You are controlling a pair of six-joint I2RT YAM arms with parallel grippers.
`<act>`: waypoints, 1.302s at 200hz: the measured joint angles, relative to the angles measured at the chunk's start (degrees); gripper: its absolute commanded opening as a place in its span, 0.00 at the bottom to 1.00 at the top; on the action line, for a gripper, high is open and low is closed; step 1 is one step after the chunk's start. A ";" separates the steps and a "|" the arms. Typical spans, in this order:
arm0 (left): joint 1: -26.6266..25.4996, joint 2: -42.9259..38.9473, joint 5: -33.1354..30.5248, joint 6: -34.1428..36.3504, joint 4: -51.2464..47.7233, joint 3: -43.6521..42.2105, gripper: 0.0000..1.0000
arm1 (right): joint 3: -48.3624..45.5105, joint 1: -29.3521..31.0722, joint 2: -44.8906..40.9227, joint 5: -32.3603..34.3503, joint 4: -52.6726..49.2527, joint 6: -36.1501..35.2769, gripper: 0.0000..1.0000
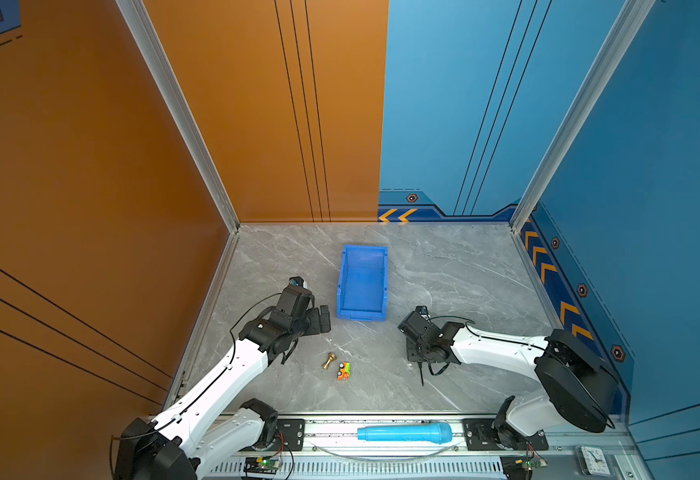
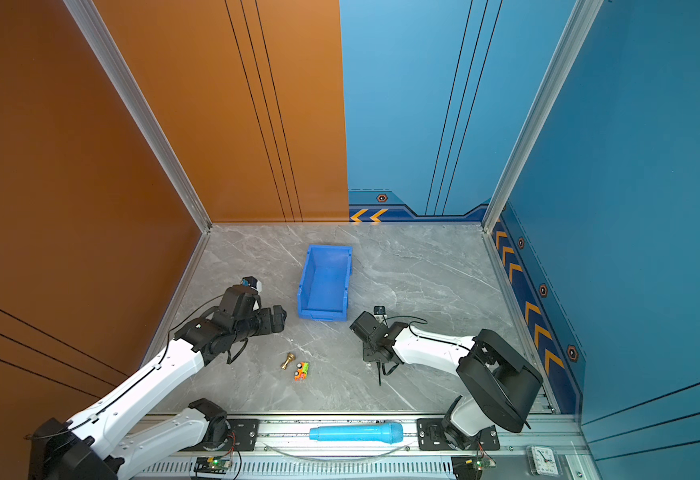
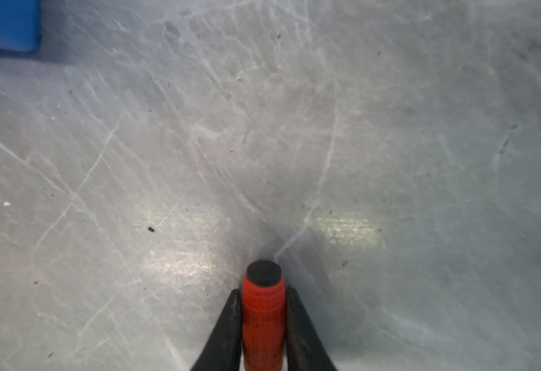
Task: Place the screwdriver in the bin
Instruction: 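Close the right gripper on the red screwdriver handle and lift it, then carry the screwdriver with the right gripper over the blue bin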
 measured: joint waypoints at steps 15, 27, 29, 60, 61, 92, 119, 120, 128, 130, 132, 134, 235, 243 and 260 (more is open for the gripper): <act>0.02 -0.02 -0.04 0.00 0.02 -0.24 0.98 | 0.92 0.00 0.20 0.04 -0.39 -0.11 0.10; 0.20 -0.02 -0.15 0.00 0.00 -0.52 0.98 | 1.88 0.00 0.20 0.00 -0.85 -0.22 0.06; 0.22 -0.02 -0.17 0.00 -0.02 -0.57 0.98 | 2.08 0.00 0.20 0.00 -0.96 -0.22 0.06; 0.52 -0.22 -0.37 0.00 -0.07 -0.70 0.98 | 6.88 0.11 -0.13 0.00 -3.15 -0.63 0.03; 0.55 -0.24 -0.39 0.00 -0.07 -0.70 0.98 | 7.04 0.11 -0.13 0.00 -3.21 -0.70 0.03; 1.01 -1.09 -0.66 0.00 -0.04 -0.72 0.98 | 15.74 0.63 -0.20 0.02 -5.57 -2.19 0.03; 1.11 -1.22 -0.83 0.00 -0.02 -0.72 0.98 | 25.09 0.74 1.29 0.04 -6.36 -3.50 0.01; 1.11 -1.22 -0.83 0.00 -0.02 -0.72 0.98 | 25.59 0.74 1.49 0.04 -6.34 -3.56 0.02; 1.11 -1.22 -0.85 0.00 0.00 -0.76 0.98 | 28.48 0.74 2.86 0.07 -6.34 -3.76 0.01; 1.11 -1.22 -0.85 0.00 0.00 -0.76 0.98 | 29.00 0.74 3.19 0.07 -6.43 -3.76 0.01; 1.11 -1.22 -0.87 0.00 0.00 -0.76 0.98 | 29.81 0.74 3.63 0.07 -6.47 -3.76 0.01; 1.11 -1.22 -0.87 -0.02 -0.02 -0.79 0.98 | 30.58 0.74 4.13 0.07 -6.36 -3.80 0.01; 0.92 -6.29 0.20 0.26 -0.07 -1.09 0.98 | 57.88 -1.53 29.33 0.46 -6.91 -5.92 0.02; 0.66 -6.80 0.70 0.48 -0.04 -1.09 0.98 | 59.43 -2.21 30.69 0.52 -7.19 -5.92 0.02; 0.00 -7.82 2.25 1.16 0.11 -1.09 0.98 | 61.92 -3.56 33.03 1.03 -7.28 -5.90 0.03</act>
